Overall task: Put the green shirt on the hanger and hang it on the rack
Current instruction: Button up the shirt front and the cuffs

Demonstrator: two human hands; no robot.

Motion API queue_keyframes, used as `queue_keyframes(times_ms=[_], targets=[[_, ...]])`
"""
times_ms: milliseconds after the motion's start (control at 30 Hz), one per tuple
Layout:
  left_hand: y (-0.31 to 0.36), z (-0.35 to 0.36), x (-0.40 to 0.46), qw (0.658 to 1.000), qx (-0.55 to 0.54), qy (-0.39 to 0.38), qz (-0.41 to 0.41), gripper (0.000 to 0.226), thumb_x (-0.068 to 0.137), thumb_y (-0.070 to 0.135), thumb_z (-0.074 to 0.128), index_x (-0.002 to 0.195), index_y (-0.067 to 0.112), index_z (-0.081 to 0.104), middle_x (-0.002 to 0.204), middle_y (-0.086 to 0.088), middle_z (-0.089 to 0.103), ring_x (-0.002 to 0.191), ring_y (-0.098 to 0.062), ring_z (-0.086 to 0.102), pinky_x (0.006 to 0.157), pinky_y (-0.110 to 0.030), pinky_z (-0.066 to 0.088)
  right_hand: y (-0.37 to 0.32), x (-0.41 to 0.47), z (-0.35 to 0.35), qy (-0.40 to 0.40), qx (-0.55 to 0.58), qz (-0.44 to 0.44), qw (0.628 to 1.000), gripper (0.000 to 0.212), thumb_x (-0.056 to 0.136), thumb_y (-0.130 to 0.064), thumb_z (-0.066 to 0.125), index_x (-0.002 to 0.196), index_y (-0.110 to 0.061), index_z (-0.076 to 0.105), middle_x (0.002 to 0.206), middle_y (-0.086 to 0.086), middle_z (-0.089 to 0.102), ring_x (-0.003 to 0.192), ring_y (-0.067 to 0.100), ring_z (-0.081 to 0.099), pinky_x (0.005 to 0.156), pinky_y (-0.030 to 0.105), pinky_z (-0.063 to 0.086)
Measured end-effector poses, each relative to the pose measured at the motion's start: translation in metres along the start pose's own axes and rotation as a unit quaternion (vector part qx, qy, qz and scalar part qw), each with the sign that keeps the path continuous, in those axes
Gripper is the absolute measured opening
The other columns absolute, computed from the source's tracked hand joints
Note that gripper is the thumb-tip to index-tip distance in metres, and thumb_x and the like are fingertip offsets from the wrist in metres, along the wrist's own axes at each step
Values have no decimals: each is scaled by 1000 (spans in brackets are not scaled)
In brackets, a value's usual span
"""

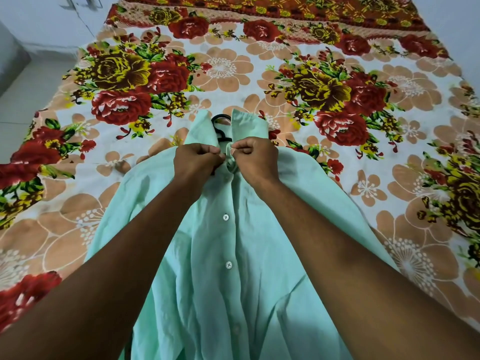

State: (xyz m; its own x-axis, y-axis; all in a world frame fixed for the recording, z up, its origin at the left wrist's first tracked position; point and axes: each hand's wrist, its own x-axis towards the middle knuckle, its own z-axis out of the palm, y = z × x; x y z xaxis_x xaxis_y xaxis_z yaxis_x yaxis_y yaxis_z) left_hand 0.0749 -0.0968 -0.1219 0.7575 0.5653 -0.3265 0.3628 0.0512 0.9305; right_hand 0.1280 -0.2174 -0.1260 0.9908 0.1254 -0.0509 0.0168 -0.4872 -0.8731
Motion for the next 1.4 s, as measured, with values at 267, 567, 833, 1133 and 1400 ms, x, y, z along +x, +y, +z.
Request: queue_keyframes(times_ms=[267, 567, 833, 1133, 1400], targets=[[-15, 2, 3, 986, -137, 27, -90, 38, 74, 4, 86, 95, 12, 55, 83, -13, 69, 74, -25, 66, 65, -30, 54, -1, 1, 1, -19, 25, 19, 999, 8, 81, -13, 78, 86, -17, 82, 80, -1, 80, 80, 10, 75, 84, 36, 62], [-20, 11, -3, 977, -176, 96, -78, 43, 75, 4, 86, 96, 15, 51, 90, -14, 73, 71, -23, 67, 76, -39, 59, -4, -2, 0, -4, 69, 51, 996, 3, 79, -14, 79, 81, -16, 81, 71, -3, 77, 68, 9, 73, 74, 29, 63], [-17, 14, -15, 978, -172, 106, -53, 43, 76, 6, 87, 99, 14, 52, 83, -7, 73, 65, -13, 65, 65, -27, 55, 2, -4, 4, -9, 67, 41, 997, 4, 79, -13, 81, 83, -14, 83, 75, 1, 79, 71, 10, 75, 80, 35, 64], [-16, 16, -22, 980, -170, 101, -22, 41, 79, 1, 84, 101, 10, 51, 68, 2, 68, 50, -1, 62, 59, -19, 53, 5, -8, 8, 1, 86, 50, 995, 4, 79, -13, 79, 79, -16, 81, 71, 0, 78, 68, 11, 74, 76, 35, 64], [-19, 19, -23, 981, -163, 106, -10, 39, 78, 3, 85, 97, 13, 53, 83, -5, 76, 69, -8, 71, 72, -27, 58, 6, -7, 4, -31, 143, 88, 985, 6, 79, -8, 81, 80, -14, 82, 74, 3, 79, 66, 11, 74, 72, 29, 64]])
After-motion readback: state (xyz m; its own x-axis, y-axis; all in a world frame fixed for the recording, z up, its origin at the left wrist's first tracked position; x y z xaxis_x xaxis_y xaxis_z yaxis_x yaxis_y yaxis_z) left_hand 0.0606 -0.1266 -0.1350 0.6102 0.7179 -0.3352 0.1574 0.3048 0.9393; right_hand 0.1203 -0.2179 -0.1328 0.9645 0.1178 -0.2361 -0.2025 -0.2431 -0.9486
